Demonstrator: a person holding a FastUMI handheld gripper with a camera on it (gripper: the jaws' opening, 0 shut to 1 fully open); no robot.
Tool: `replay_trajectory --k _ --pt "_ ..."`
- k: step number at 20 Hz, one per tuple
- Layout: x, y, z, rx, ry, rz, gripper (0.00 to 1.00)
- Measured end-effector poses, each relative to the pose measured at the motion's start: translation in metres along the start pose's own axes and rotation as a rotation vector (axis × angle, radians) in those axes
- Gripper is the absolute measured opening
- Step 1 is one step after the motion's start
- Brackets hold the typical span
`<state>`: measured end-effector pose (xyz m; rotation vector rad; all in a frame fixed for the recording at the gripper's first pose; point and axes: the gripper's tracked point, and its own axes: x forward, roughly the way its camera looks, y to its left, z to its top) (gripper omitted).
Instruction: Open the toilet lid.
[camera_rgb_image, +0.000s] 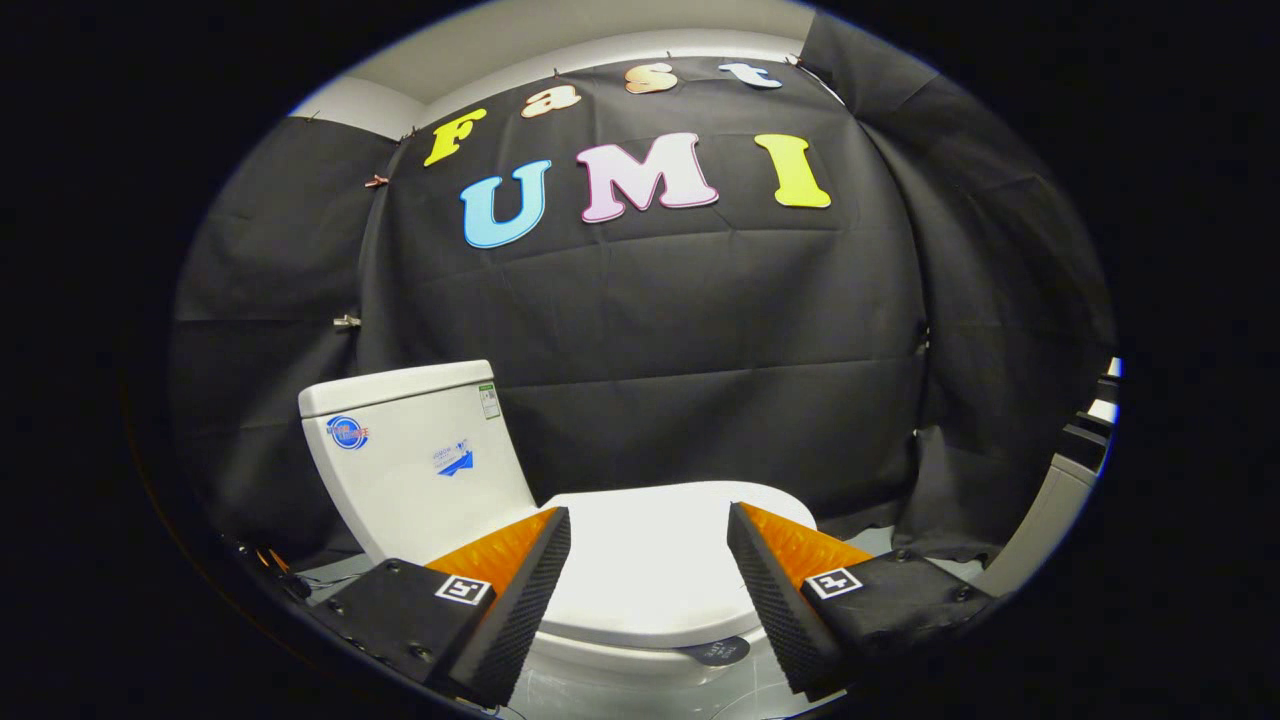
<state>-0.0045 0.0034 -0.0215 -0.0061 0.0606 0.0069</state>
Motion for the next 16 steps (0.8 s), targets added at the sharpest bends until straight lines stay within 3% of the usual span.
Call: replay_trajectory --k 6,13,16 --pt "0.004 -0.015 -0.021 0.021 0.058 -0.026 0.98" --pt "0.009 -0.052 -0.082 0.053 0.237 -0.097 0.98" --pt "0.008 -0.067 -0.104 0.144 0.307 -0.125 0.99"
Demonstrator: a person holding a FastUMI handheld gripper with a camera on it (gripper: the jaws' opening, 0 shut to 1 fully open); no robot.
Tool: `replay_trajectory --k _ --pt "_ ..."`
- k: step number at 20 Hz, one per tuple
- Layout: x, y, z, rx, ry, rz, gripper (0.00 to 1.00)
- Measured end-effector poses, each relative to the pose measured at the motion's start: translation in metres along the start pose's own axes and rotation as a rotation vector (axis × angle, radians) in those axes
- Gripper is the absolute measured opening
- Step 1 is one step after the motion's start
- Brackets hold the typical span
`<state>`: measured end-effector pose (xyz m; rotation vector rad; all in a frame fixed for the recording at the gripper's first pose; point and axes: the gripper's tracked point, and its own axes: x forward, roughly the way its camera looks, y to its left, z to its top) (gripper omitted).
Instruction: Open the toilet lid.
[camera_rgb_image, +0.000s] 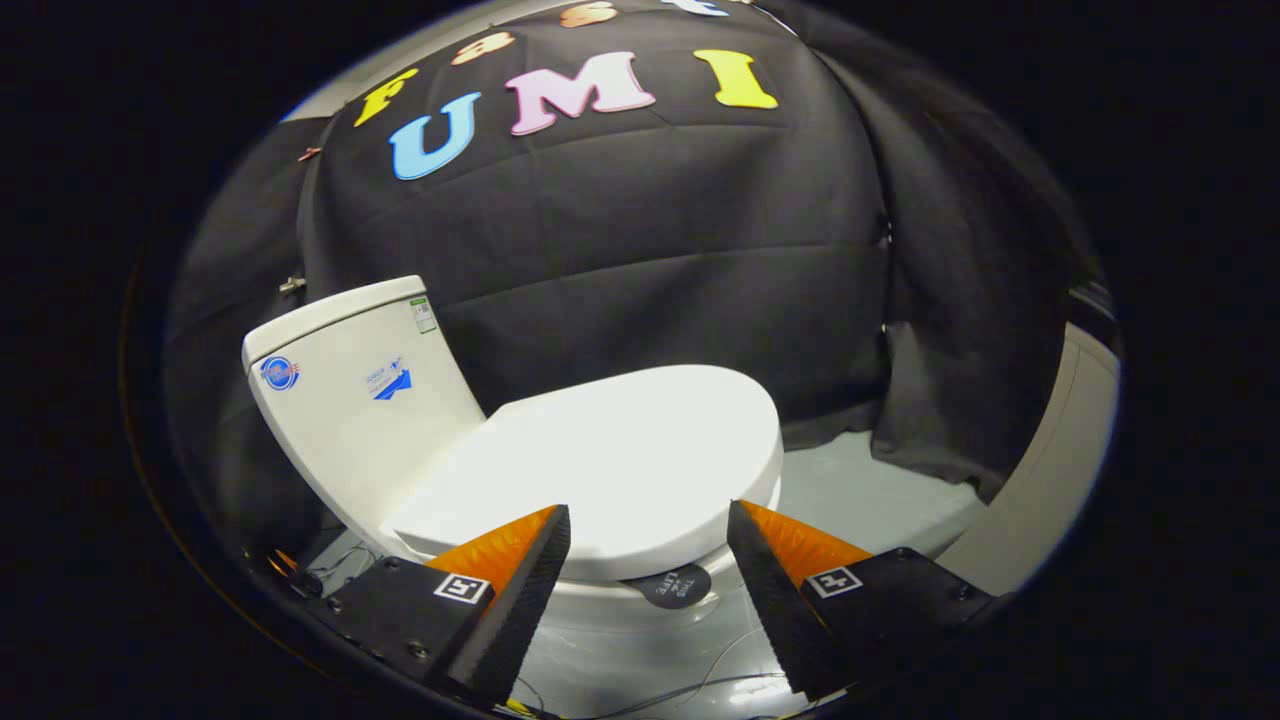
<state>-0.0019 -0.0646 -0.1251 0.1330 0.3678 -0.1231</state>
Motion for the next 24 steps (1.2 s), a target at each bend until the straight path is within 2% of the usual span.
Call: replay_trajectory --k 7,13,17,19,21,24 --pt "0.013 -0.039 -0.048 0.260 0.159 -0.039 0.99" --pt "0.022 -0.048 -0.071 0.727 0.264 0.019 0.99" --pt "0.028 -0.046 -0.083 0.835 0.280 0.046 0.96" --pt "0.031 -0.047 -0.082 0.821 0.268 0.054 0.87" --pt "0.033 -0.045 -0.081 0.821 0.265 0.064 0.87" --pt "0.038 -0.042 -0.080 0.853 0.263 0.070 0.56"
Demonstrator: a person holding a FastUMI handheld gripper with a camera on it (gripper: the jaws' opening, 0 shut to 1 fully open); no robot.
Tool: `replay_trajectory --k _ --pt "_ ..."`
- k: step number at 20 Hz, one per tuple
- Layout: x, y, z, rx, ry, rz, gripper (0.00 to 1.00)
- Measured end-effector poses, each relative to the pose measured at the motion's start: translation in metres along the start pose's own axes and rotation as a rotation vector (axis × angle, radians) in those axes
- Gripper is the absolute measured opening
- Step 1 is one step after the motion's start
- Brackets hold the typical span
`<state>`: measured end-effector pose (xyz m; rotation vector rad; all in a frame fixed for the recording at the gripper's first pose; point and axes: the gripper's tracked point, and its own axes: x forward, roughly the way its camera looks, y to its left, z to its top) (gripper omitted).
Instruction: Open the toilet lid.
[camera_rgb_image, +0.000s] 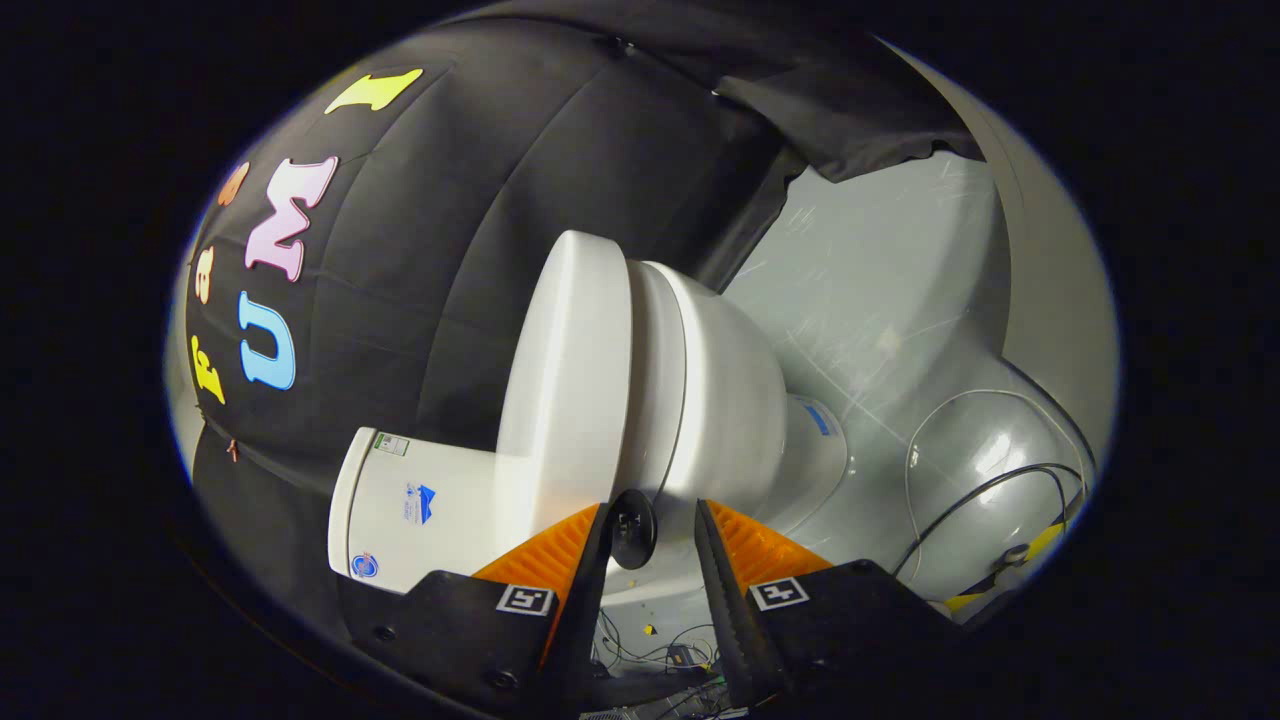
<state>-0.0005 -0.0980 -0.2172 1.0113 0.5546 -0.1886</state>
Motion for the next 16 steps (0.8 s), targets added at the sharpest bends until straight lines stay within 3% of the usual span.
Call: replay_trajectory --k 2,4,7,8,16 --pt "0.005 0.002 0.000 0.033 0.002 0.013 0.55" --pt "0.006 0.003 0.001 0.045 0.008 0.017 0.29" --pt "0.011 0.008 0.004 0.090 0.009 0.039 0.29" --pt "0.007 0.008 0.005 0.083 0.017 0.037 0.14" --pt "0.009 0.011 0.003 0.072 0.050 0.004 0.08"
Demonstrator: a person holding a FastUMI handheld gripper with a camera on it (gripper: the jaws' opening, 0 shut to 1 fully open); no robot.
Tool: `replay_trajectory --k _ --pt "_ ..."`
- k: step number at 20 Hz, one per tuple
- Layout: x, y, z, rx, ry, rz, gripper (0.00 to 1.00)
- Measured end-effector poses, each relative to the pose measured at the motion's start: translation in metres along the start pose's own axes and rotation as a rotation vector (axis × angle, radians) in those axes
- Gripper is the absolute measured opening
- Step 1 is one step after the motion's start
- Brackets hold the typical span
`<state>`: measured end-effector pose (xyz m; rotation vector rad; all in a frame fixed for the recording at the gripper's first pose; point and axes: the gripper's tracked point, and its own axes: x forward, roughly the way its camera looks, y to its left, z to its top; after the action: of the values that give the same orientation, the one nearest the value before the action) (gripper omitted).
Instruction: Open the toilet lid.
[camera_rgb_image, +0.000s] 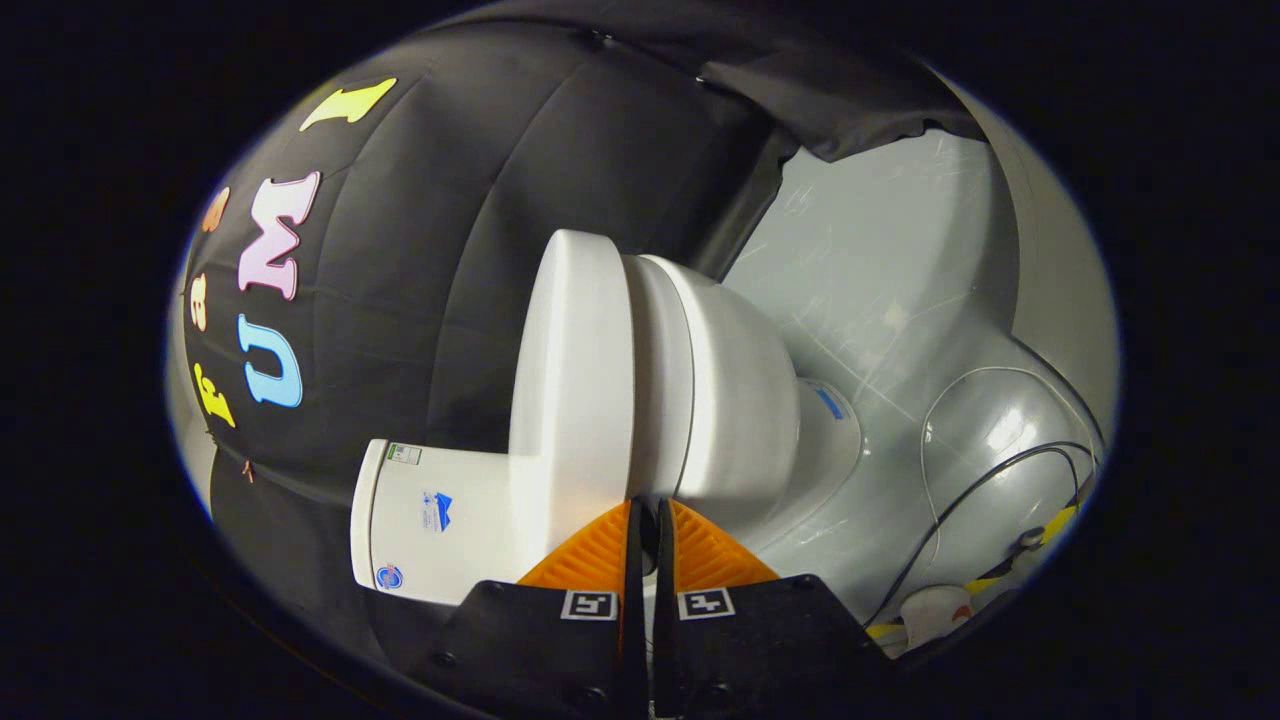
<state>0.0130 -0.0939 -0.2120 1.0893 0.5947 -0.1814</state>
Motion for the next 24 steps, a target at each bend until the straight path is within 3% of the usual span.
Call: replay_trajectory --k 19,24 --pt "-0.032 0.075 -0.001 -0.166 -0.059 -0.020 0.06" --pt "-0.048 0.119 -0.005 -0.204 -0.068 0.032 0.05"
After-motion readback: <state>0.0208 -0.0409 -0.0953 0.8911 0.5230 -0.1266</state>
